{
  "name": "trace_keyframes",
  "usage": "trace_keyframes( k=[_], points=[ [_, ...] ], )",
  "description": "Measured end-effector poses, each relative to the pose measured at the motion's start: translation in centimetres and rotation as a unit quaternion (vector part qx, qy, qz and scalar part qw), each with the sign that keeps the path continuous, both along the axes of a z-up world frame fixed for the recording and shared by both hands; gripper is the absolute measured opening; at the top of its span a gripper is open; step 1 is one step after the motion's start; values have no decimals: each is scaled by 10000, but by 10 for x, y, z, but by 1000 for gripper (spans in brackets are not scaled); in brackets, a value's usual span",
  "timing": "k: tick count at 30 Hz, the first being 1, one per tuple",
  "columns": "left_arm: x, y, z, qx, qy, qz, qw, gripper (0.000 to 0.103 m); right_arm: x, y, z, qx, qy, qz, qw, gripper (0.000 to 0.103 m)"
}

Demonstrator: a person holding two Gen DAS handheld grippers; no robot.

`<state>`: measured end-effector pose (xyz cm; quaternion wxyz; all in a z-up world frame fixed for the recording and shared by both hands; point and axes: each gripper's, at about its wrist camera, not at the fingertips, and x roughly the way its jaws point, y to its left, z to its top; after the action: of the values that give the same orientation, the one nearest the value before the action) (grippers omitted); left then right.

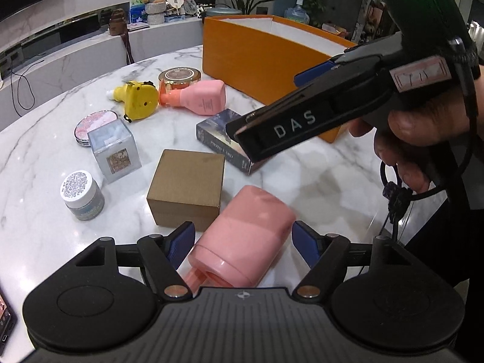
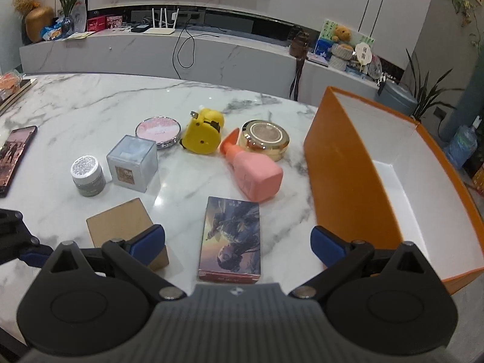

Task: Organize rigid objects
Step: 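Close the left gripper on the pink cup while the right tool approaches the artwork card box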

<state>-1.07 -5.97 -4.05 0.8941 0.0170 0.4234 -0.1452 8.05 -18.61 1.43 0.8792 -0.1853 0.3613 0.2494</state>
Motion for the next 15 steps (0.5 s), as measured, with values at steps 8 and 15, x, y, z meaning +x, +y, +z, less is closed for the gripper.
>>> trace_keyframes(
  k=[8,15],
  points=[
    [-2,-10,-3,134,-223,-242,9994,84,5,-3,-3,233,295,-45,9993,101],
    [2,-17,-8,158,-217,-496,9984,82,10,-2,-7,252,440,-35,9987,101]
  ],
)
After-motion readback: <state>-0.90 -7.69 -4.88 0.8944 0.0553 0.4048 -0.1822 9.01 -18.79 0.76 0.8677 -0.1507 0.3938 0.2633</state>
